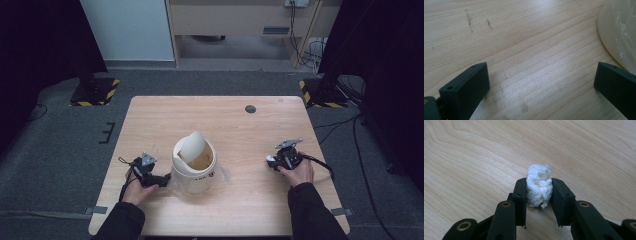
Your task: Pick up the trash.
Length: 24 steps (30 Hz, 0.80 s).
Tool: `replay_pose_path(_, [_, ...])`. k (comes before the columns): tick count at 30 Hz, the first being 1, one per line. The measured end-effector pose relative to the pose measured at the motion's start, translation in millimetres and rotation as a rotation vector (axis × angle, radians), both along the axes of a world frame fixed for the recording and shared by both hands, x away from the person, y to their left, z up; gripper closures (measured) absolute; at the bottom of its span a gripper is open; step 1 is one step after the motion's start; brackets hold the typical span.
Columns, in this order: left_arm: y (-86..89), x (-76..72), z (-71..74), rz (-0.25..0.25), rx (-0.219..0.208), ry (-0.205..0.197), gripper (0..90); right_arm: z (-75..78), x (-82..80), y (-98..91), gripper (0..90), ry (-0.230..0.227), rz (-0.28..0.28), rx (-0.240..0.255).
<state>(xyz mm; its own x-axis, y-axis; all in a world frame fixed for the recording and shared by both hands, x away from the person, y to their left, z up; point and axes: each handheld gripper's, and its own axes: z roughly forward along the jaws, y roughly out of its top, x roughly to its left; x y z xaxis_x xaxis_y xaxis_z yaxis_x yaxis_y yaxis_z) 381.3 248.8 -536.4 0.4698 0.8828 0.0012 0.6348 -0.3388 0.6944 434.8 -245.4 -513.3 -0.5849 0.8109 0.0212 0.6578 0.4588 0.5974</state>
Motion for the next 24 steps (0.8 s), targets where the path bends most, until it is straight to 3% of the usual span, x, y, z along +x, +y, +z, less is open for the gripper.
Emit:
replay_pose_path(8, [0.0,0.0,0.0,0.000,0.000,0.000,0.0,5.7,-0.6,-0.4,67.0,-0.018,0.005,0.027])
replay_pose_path(24, [0.0,0.0,0.0,0.000,0.000,0.000,0.0,28.0,-8.0,0.6,66.9,-0.082,0.014,0.137])
